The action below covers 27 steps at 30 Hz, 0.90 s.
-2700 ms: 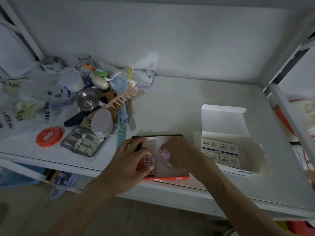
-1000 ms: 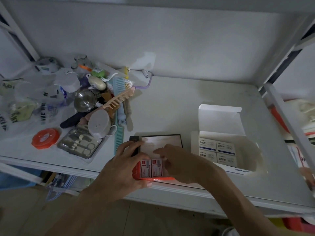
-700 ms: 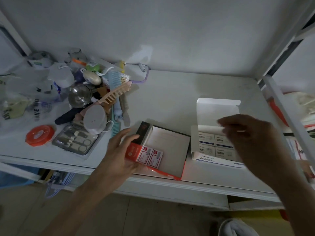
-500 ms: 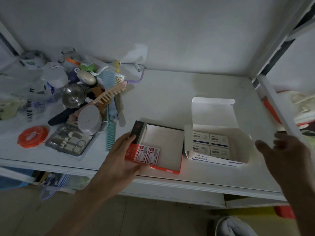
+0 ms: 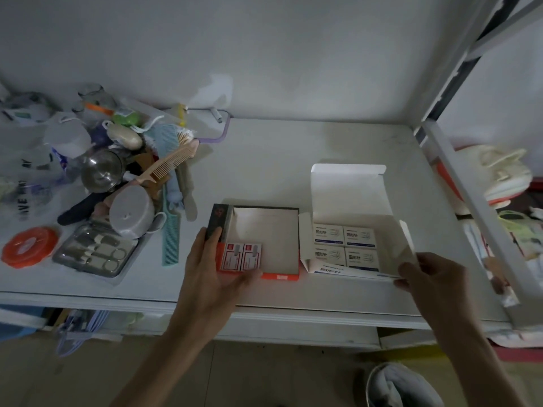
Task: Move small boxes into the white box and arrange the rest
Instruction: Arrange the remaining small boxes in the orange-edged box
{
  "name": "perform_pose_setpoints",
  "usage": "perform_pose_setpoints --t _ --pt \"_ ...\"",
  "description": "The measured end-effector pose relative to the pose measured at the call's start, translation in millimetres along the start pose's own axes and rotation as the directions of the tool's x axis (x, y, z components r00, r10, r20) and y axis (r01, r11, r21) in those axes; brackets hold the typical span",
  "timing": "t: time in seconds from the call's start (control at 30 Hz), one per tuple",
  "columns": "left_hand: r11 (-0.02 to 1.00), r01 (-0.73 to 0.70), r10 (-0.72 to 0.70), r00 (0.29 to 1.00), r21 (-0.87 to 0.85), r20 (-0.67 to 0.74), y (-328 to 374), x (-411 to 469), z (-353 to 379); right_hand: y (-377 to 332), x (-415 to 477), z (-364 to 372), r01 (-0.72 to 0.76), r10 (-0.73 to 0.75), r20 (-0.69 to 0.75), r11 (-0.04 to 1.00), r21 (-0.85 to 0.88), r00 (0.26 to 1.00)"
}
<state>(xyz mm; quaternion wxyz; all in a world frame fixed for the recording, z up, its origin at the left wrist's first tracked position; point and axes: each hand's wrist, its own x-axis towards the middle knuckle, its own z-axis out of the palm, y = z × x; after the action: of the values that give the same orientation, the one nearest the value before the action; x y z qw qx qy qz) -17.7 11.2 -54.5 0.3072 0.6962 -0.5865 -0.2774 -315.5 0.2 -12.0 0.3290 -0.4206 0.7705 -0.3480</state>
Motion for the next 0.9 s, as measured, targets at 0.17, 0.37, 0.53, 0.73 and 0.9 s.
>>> perform_pose_setpoints --t 0.17,0.37,0.53,0.73,0.9 --pt "0.999 0.014 -0.014 1.0 -0.045 -0.002 9 11 6 6 2 -1 0.052 -0.052 -0.005 0.998 -0.033 0.999" --pt "0.998 0.001 -0.001 1.0 -0.057 -0.001 11 18 12 6 3 -1 0.124 -0.122 0.03 0.989 -0.08 0.992" --pt "0.997 -0.046 0.046 0.999 -0.066 0.007 8 18 8 11 5 0 0.175 -0.174 0.015 0.981 -0.08 0.985" --pt "0.97 0.012 -0.01 1.0 -0.243 0.011 15 18 10 15 5 4 0.153 -0.153 0.001 0.986 -0.062 0.988" --pt "0.958 0.005 0.009 0.999 -0.286 0.045 8 19 13 15 7 6 0.159 -0.159 0.012 0.986 -0.054 0.987"
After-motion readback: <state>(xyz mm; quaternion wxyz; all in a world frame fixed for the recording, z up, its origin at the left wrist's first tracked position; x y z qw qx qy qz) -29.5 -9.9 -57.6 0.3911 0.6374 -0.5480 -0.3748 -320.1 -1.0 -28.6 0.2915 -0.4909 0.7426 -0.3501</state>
